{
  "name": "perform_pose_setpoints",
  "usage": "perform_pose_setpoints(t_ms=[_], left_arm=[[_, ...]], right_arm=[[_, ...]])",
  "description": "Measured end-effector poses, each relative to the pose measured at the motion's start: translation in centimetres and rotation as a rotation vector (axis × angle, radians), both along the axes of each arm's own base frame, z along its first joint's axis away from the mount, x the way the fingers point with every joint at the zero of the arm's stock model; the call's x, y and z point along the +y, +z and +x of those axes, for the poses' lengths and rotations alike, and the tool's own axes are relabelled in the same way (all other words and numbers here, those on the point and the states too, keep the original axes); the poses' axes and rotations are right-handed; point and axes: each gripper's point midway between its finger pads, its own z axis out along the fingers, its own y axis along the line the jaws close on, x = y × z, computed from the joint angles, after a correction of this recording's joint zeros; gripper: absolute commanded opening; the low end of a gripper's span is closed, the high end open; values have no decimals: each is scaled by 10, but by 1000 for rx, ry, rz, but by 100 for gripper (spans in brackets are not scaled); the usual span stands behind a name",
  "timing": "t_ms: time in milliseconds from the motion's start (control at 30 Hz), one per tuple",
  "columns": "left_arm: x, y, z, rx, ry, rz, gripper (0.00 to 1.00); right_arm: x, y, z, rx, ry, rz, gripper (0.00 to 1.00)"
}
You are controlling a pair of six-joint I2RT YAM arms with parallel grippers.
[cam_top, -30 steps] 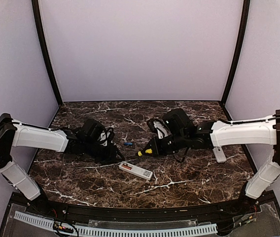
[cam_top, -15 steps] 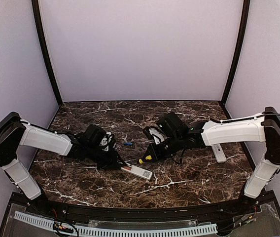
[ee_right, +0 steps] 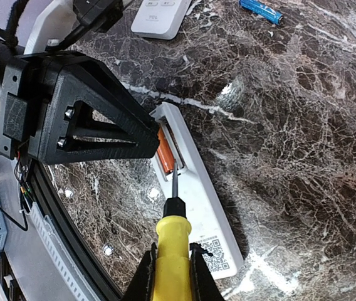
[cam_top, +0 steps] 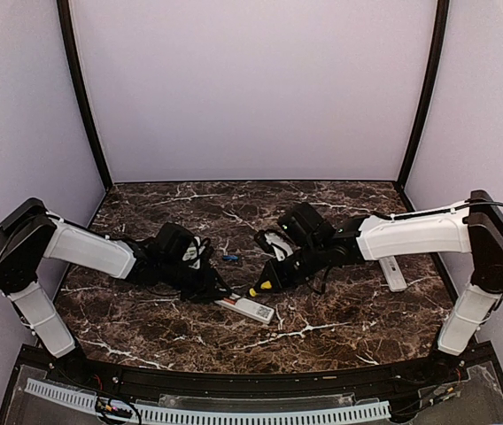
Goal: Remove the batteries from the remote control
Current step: Move the remote control without the battery cover to the center of the board.
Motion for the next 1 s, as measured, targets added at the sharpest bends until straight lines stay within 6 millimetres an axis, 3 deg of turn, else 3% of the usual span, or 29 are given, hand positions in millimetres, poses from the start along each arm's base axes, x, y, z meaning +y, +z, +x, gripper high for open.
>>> perform_pose_setpoints(t_ms=[233, 533, 733, 1000], left_arm=[[3, 1, 2, -25, -8, 29, 30], [20, 6, -4, -36, 7, 105, 30], [29, -6, -13, 1, 18, 128, 28], [25, -17, -13, 33, 23, 120, 26]], right_arm=[[1, -5, 0, 12, 1, -7, 0], [7, -6, 3, 66, -3, 36, 0], [12, -5, -2, 131, -1, 71, 0], [13, -7, -3, 161, -9, 79, 0]])
